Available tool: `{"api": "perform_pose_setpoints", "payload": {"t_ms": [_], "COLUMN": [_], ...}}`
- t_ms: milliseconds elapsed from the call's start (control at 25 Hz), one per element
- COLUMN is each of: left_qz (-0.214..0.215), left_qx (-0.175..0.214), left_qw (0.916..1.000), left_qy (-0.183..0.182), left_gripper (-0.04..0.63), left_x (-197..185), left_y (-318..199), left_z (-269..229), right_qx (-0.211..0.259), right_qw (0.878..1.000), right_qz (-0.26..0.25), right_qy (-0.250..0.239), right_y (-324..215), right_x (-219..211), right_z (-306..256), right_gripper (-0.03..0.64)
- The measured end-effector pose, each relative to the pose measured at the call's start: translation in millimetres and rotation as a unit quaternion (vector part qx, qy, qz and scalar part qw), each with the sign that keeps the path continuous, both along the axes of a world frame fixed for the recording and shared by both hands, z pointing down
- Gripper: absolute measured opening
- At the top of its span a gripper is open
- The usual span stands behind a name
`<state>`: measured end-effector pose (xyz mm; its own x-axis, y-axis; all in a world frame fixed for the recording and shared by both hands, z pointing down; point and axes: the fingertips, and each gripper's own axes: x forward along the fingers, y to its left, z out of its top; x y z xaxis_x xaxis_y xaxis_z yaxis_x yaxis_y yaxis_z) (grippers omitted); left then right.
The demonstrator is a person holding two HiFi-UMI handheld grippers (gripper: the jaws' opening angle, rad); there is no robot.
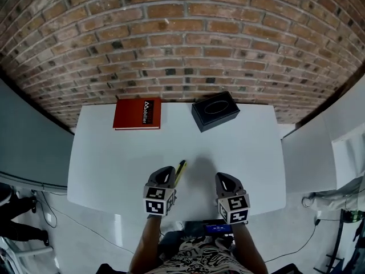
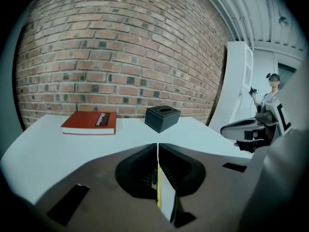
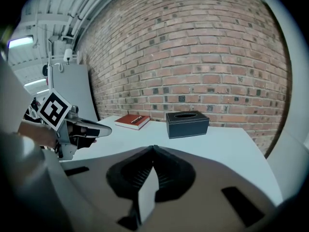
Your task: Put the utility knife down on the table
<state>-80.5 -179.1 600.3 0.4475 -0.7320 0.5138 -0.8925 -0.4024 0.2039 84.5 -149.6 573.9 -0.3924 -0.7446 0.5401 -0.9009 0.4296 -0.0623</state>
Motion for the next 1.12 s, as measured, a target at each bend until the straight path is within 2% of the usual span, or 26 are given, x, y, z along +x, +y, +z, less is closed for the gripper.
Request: {"api": "perform_pose_setpoints", "payload": {"t_ms": [120, 520, 880, 1120], "left_qz": [-0.004, -0.011, -0.017, -0.023], "left_qx": [0.022, 0.069, 0.100, 0.105], "left_qw": [0.9998, 0.9953, 0.9925, 0.9920], "left_qy": [0.003, 0.068, 0.069, 0.067], "left_gripper": [0.020, 0.020, 0.020, 0.020], "left_x": [-2, -6, -17, -21], "left_y": [1, 18, 35, 43], "left_z": [-17, -69, -93, -100], "right_qx": [0.018, 0.062, 0.087, 0.097], "right_qw": [1.000, 0.998, 0.996, 0.995], "right_qz": [-0.006, 0.000, -0.008, -0.010], "right_qy": [0.009, -0.008, -0.019, -0.026], "right_y": [5, 23, 39, 43], "right_x": [-3, -6, -15, -17], "right_z": [-10, -45, -64, -75], "right_gripper": [0.000, 0.000, 0.000, 0.000]}}
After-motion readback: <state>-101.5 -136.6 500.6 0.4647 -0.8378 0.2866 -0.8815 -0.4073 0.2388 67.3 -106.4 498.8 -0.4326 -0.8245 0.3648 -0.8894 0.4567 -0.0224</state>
